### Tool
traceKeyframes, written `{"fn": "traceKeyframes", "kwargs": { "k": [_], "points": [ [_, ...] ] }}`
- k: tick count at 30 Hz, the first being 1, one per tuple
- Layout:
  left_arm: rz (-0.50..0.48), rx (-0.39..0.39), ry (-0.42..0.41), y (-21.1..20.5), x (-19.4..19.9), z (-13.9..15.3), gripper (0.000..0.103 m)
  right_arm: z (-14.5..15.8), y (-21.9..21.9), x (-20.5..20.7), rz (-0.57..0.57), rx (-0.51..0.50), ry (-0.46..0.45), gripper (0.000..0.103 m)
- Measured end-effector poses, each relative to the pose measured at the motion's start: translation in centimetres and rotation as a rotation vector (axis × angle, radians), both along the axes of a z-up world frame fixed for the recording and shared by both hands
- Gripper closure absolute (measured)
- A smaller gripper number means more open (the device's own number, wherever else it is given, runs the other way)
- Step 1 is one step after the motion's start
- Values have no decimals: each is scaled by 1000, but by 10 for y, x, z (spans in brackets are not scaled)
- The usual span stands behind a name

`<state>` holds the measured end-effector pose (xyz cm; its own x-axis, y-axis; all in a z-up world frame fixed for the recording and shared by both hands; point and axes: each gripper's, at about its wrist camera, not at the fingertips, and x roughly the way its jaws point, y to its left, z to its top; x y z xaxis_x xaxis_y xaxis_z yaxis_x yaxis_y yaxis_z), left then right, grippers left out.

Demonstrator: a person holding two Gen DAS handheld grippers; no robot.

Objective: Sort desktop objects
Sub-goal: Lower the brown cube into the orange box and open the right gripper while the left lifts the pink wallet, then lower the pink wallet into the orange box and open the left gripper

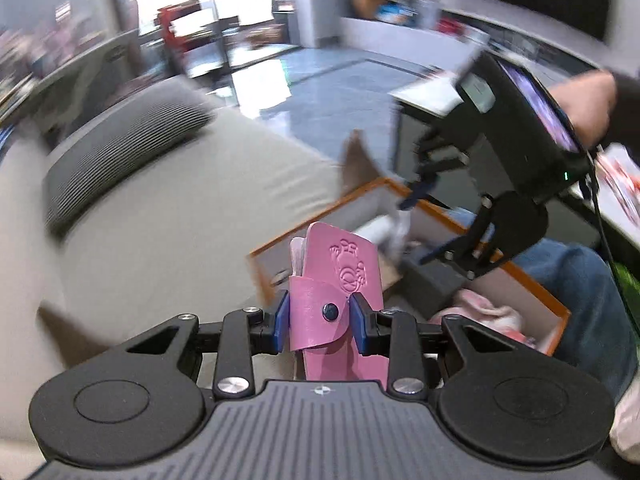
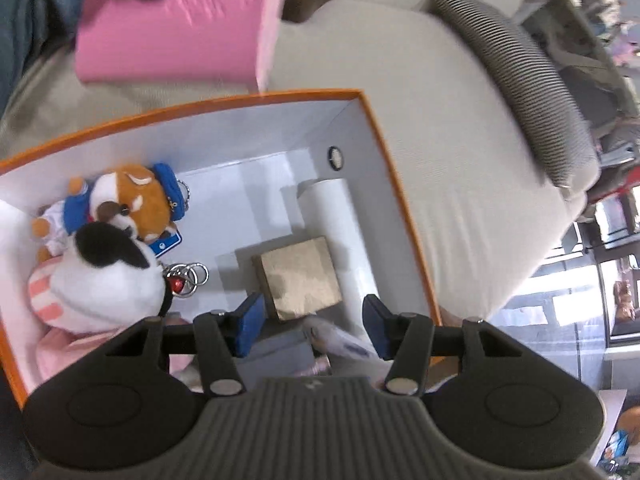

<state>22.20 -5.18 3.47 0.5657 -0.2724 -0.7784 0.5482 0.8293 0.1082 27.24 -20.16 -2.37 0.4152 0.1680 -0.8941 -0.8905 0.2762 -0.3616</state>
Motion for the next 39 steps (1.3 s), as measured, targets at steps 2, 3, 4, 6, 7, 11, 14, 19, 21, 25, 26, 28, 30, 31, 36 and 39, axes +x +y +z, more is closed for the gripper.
{"fn": "traceKeyframes", "kwargs": {
  "k": [2,3,4,6,7,11,14,19,21,25,26,28,30,31,36,39],
  "points": [
    [-65,29,16,-22,7,-11,67,9,-10,-17,-23,32,-14,48],
    [-86,44,29,-33,12,-18,67,13,-14,-14,-32,44,-17,48],
    [-98,50,42,-40,17,-26,67,15,-25,-12,-42,54,-24,48],
    [-128,51,62,-52,27,-40,67,11,-34,-14,-63,62,-34,48],
    [-144,60,69,-57,30,-47,67,9,-37,-17,-66,65,-39,48],
    [-217,147,98,-72,42,-75,67,-5,-45,-18,-87,84,-42,48],
    [-290,219,107,-83,47,-93,67,-10,-49,-14,-109,118,-29,48],
    [-435,316,132,-94,48,-113,67,-15,-60,-5,-137,158,-17,48],
    [-493,336,141,-98,49,-119,67,-18,-62,-2,-139,164,-10,48],
    [-604,366,158,-107,50,-128,67,-25,-63,6,-134,166,1,48],
    [-624,376,162,-109,51,-131,67,-26,-63,8,-134,166,4,48],
    [-658,384,182,-112,56,-138,67,-26,-62,9,-131,163,6,48],
    [-675,384,197,-113,61,-144,67,-27,-61,11,-129,163,11,48],
    [-679,383,208,-114,64,-148,67,-28,-60,11,-127,162,14,48],
    [-671,358,230,-113,73,-163,66,-29,-57,12,-112,162,29,48],
    [-627,311,240,-105,77,-160,65,-29,-54,13,-107,172,41,50]
  ]
}}
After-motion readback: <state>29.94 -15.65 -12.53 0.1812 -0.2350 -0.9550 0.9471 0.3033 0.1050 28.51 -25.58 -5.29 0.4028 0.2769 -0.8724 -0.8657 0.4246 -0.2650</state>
